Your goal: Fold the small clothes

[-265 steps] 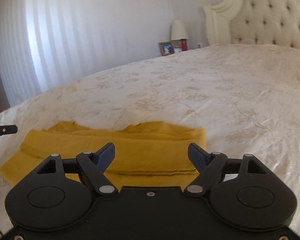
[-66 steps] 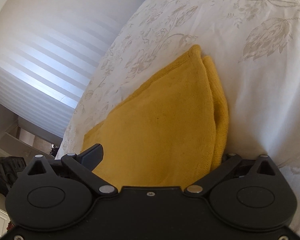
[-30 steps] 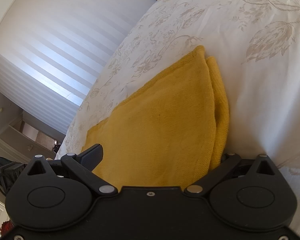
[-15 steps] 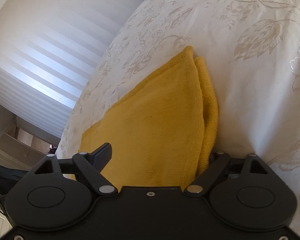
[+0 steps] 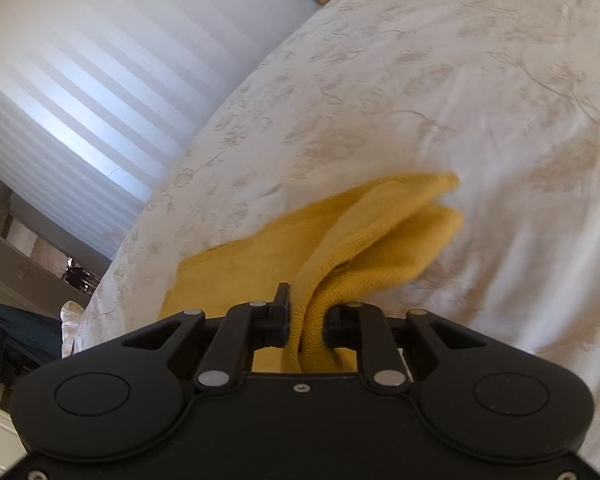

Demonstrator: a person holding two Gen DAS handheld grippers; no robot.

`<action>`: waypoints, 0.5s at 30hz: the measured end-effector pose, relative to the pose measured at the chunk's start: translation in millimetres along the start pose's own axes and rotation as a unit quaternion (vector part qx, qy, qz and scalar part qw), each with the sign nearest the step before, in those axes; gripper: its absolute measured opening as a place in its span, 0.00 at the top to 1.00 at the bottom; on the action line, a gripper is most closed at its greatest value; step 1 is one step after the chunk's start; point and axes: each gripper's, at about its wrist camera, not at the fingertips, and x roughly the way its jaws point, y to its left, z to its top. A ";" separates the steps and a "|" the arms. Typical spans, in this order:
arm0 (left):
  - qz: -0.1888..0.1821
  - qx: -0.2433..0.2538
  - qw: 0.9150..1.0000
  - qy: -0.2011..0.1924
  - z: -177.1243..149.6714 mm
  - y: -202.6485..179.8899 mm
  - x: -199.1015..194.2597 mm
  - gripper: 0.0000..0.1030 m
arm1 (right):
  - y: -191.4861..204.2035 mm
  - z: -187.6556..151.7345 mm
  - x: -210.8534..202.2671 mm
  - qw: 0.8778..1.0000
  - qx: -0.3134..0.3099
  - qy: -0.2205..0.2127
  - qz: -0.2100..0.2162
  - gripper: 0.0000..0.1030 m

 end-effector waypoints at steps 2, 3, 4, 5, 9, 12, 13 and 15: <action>0.005 0.015 1.000 -0.014 -6.1 -4.9 0.1 0.07 | 26.3 4.7 8.0 1.000 -0.014 0.007 0.010 0.76; 0.012 0.031 0.999 -0.023 -11.7 -9.7 0.1 0.04 | 40.4 5.9 15.2 1.000 -0.020 0.013 0.015 0.76; 0.017 0.043 0.998 -0.032 -16.4 -13.0 0.0 0.02 | 53.5 6.3 23.3 0.999 -0.025 0.018 0.018 0.76; 0.021 0.047 0.998 -0.040 -19.5 -14.9 -0.4 0.02 | 66.9 6.4 30.8 0.999 -0.032 0.023 0.022 0.76; 0.013 0.034 0.998 -0.060 -25.2 -9.7 -2.1 0.01 | 121.0 2.3 69.9 0.996 -0.061 0.045 0.044 0.76; 0.012 0.035 0.997 -0.065 -26.5 -9.9 -1.8 0.01 | 155.5 -11.4 106.7 0.992 -0.097 0.070 0.037 0.77; 0.012 0.034 0.997 -0.066 -26.9 -9.7 -2.1 0.01 | 164.8 -17.4 121.4 0.991 -0.102 0.080 0.033 0.77; 0.011 0.033 0.997 -0.069 -29.4 -9.8 -2.8 0.01 | 177.1 -30.7 147.0 0.989 -0.110 0.099 0.027 0.77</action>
